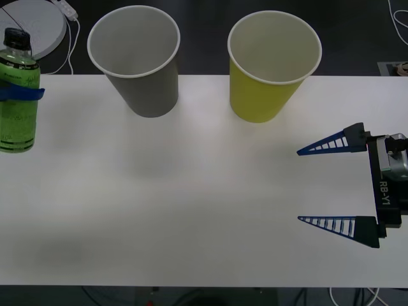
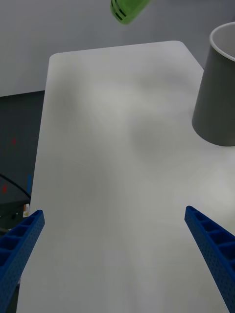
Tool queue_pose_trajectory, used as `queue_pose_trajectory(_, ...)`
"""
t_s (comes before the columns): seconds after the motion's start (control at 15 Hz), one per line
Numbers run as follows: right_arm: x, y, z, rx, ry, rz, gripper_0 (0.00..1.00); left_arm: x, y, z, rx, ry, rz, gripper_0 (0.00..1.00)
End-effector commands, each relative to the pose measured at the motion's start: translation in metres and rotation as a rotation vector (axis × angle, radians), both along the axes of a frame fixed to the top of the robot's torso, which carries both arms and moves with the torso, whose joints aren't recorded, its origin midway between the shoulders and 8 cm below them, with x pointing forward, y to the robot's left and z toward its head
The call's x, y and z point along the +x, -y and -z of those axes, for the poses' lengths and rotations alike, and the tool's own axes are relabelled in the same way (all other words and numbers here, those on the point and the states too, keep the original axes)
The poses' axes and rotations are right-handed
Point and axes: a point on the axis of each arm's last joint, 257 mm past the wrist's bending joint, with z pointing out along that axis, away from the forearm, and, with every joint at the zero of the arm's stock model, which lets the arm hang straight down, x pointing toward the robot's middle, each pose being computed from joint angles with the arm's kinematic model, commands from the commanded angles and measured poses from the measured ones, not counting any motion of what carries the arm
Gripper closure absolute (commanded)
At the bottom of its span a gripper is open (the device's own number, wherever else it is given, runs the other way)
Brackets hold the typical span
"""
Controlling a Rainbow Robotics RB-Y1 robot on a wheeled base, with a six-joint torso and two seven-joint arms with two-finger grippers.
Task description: Put the can into the green bin and the plastic bottle into the gray bin
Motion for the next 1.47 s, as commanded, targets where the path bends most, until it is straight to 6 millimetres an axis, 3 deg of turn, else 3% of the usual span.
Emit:
queue_pose_trajectory(0.07,0.000,0.000,0.000,0.000,0.000,0.000,0.00,0.005,0.012,-0.006,0.014,0.017,0.030,1.00)
queue_pose_trajectory(0.8,0.000,0.000,0.000,0.000,0.000,0.000,0.00,0.049,0.047,-0.026,0.049,0.018,0.085,1.00)
queue_pose_trajectory(1.47,0.000,0.000,0.000,0.000,0.000,0.000,0.00,0.076,0.064,-0.049,0.109,-0.003,0.100,1.00)
